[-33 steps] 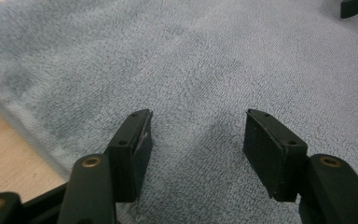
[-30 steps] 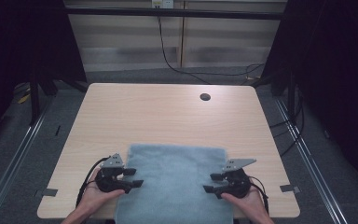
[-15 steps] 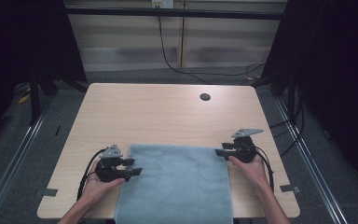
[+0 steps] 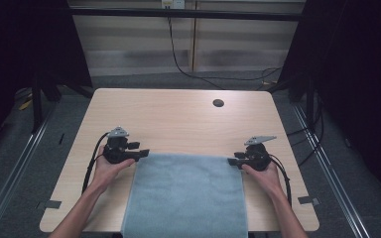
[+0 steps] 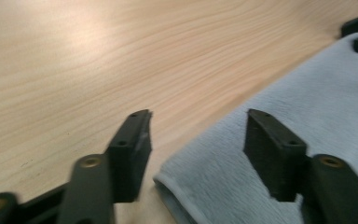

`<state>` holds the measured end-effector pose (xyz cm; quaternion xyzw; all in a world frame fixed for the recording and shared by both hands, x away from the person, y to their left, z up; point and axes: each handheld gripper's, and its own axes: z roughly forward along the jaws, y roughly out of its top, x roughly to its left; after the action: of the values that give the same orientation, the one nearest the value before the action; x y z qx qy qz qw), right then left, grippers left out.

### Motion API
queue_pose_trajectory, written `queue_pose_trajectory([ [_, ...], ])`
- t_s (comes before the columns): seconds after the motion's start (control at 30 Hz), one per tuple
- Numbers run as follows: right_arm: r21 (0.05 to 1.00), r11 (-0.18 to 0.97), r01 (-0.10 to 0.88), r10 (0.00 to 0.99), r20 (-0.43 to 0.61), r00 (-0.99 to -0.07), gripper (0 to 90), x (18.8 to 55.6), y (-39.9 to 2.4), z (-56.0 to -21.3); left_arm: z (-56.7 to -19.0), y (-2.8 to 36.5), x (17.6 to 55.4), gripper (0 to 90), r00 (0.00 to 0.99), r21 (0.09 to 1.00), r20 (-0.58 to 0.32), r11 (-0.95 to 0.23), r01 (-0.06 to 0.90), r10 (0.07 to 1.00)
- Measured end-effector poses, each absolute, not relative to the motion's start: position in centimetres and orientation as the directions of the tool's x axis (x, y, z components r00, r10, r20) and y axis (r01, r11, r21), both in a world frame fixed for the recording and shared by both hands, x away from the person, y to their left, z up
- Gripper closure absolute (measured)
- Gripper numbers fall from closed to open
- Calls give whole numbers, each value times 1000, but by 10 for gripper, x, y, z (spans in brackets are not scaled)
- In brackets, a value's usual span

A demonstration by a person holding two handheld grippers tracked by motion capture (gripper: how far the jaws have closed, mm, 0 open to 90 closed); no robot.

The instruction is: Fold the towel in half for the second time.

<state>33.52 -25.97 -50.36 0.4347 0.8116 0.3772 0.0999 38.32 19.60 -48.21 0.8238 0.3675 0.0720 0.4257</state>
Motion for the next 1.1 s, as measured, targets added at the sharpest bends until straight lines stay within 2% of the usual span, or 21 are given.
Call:
queue_pose_trajectory([
  [0.23,698,347,627,772,167,-613,699,332,-256,-503,-503,200,385,371,742,717,-176,-433,547,647],
  [0.33,694,337,636,772,183,-609,748,332,-255,-504,-505,205,384,378,733,726,-179,-415,549,656],
  [0.57,698,317,642,768,208,-605,809,331,-256,-505,-508,206,384,558,776,745,-181,-430,509,605],
  [0.67,699,312,643,766,214,-606,824,331,-257,-505,-509,204,384,733,786,746,-195,-432,507,587],
  [0.73,701,309,643,768,214,-603,839,331,-257,-505,-507,202,382,790,788,748,-189,-434,503,586],
  [0.97,745,261,614,772,221,-596,853,333,-261,-493,-488,209,383,822,774,795,-235,-341,501,589],
  [1.1,773,238,588,773,216,-596,857,336,-263,-478,-478,208,385,827,769,817,-228,-312,485,597],
])
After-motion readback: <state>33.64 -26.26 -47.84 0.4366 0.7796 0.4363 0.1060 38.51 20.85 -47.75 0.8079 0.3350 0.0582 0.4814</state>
